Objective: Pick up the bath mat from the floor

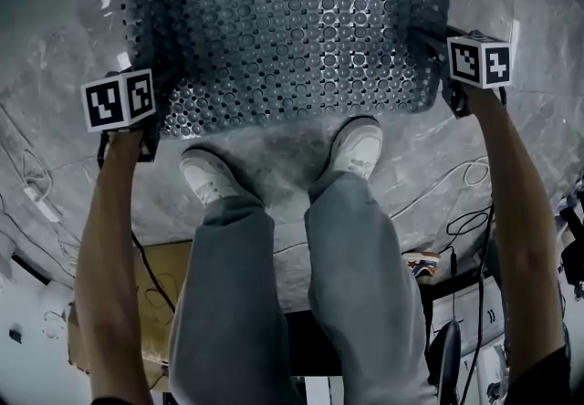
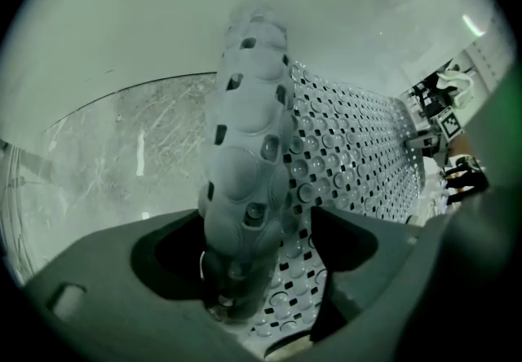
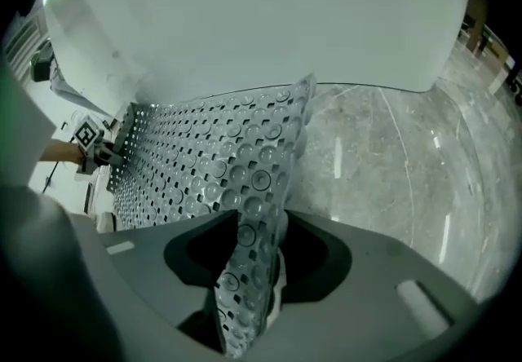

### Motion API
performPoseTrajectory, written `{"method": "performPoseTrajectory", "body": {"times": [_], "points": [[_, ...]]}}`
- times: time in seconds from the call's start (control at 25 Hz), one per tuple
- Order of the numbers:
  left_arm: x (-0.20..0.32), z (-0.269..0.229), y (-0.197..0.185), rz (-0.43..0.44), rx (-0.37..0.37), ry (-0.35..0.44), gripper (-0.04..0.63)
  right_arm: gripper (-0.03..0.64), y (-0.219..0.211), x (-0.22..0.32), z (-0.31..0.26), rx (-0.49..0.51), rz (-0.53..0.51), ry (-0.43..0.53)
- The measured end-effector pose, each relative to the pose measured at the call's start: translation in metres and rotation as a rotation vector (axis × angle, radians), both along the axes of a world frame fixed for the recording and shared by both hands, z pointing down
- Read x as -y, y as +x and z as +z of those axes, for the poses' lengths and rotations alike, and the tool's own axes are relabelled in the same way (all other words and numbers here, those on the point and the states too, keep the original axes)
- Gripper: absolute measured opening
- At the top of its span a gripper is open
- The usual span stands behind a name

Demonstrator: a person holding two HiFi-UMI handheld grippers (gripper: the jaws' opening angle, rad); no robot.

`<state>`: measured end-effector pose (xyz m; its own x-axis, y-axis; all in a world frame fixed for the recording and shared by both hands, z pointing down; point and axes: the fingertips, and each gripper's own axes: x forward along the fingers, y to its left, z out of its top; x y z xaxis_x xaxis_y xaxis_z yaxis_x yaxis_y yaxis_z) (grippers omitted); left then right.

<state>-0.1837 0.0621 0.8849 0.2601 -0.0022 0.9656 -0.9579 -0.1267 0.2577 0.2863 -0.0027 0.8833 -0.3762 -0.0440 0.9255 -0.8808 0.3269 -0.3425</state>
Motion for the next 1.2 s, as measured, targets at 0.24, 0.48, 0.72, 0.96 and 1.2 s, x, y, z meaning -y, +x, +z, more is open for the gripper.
{"method": "performPoseTrajectory", "body": {"times": [0.24, 0.48, 0.72, 0.96, 1.2], "points": [[0.000, 0.009, -0.003, -0.013, 0.047, -0.023, 0.405, 0.160, -0.003, -0.002, 0.000, 0.063, 0.050, -0.041], [0.001, 0.012, -0.005, -0.009, 0.109, -0.063, 0.393, 0.156, -0.003, -0.008, 0.005, -0.093, -0.125, -0.024], [-0.003, -0.003, -0.021, 0.031, 0.204, -0.090, 0.081, 0.029, 0.004, -0.005, 0.000, -0.233, -0.018, -0.044], [-0.011, -0.034, -0.010, 0.085, 0.132, -0.089, 0.017, 0.025, -0.013, -0.010, -0.026, -0.212, 0.054, -0.050], [-0.017, -0.076, 0.009, 0.101, 0.047, -0.074, 0.015, 0.025, -0.039, -0.017, -0.059, -0.193, 0.063, -0.038]]}}
